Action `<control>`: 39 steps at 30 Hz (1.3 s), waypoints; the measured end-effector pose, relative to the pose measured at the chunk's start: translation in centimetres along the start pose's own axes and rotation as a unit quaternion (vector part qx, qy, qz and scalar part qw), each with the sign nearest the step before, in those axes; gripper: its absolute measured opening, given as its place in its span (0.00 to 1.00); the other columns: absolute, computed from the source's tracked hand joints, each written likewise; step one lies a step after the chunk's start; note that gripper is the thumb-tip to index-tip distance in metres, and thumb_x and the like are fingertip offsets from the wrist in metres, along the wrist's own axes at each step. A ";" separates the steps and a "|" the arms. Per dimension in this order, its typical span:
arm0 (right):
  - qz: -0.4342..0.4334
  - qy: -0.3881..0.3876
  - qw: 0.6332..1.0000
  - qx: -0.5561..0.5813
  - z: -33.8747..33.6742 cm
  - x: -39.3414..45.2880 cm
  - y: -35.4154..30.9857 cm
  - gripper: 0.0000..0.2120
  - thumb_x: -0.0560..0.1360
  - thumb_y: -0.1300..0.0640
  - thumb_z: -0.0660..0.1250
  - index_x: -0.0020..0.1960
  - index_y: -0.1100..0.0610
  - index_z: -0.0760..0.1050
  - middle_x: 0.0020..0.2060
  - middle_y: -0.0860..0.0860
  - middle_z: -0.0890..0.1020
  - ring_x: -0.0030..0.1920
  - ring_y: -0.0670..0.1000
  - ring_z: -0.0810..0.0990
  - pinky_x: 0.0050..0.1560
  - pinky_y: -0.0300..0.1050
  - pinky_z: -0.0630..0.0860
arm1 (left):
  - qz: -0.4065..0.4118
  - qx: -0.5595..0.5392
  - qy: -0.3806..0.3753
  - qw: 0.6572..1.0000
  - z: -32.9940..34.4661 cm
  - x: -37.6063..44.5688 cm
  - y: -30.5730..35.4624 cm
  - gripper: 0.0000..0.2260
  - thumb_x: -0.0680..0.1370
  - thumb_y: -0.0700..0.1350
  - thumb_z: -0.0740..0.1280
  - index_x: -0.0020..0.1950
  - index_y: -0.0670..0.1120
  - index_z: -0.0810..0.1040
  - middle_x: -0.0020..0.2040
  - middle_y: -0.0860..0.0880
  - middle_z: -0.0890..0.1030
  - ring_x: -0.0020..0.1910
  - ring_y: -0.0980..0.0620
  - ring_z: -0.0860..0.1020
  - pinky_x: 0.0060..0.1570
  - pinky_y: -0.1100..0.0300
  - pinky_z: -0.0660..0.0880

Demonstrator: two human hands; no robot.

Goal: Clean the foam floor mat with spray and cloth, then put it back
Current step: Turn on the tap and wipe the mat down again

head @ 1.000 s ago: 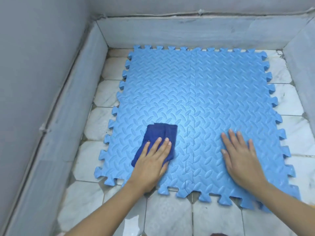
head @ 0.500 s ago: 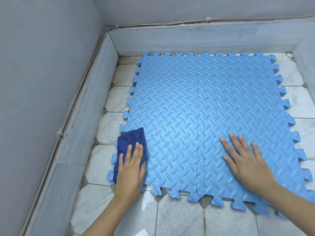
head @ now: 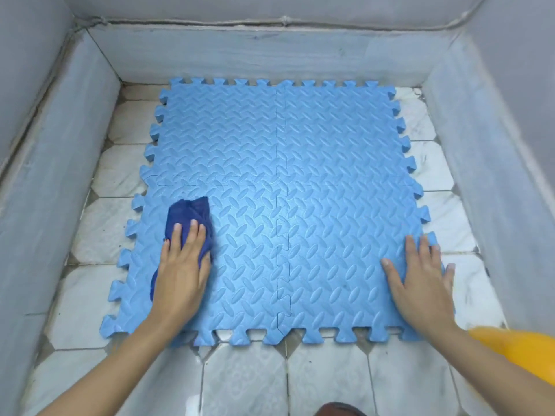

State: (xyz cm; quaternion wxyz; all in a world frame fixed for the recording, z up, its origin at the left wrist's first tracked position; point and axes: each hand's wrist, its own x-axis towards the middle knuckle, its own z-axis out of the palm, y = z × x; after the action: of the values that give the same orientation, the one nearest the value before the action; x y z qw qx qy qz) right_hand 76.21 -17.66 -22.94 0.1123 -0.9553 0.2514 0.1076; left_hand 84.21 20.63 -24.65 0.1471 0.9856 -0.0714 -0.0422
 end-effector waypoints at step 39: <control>0.066 -0.162 0.971 0.163 -1.8 -4.0 5.3 0.68 0.62 0.31 0.73 0.76 0.60 0.28 0.75 0.54 0.27 0.74 0.51 0.25 0.76 0.46 0.35 | 0.484 0.053 -0.116 0.866 8.4 5.5 27.6 0.24 0.79 0.50 0.52 0.74 0.44 0.67 0.75 0.48 0.66 0.74 0.47 0.63 0.72 0.49 0.54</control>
State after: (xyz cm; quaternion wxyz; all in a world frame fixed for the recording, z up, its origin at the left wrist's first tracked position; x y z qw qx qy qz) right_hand 70.38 -20.81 -21.07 0.2989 -0.8750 0.3064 0.2261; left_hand 85.22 -8.75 -24.86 0.0872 0.8215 -0.5584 -0.0761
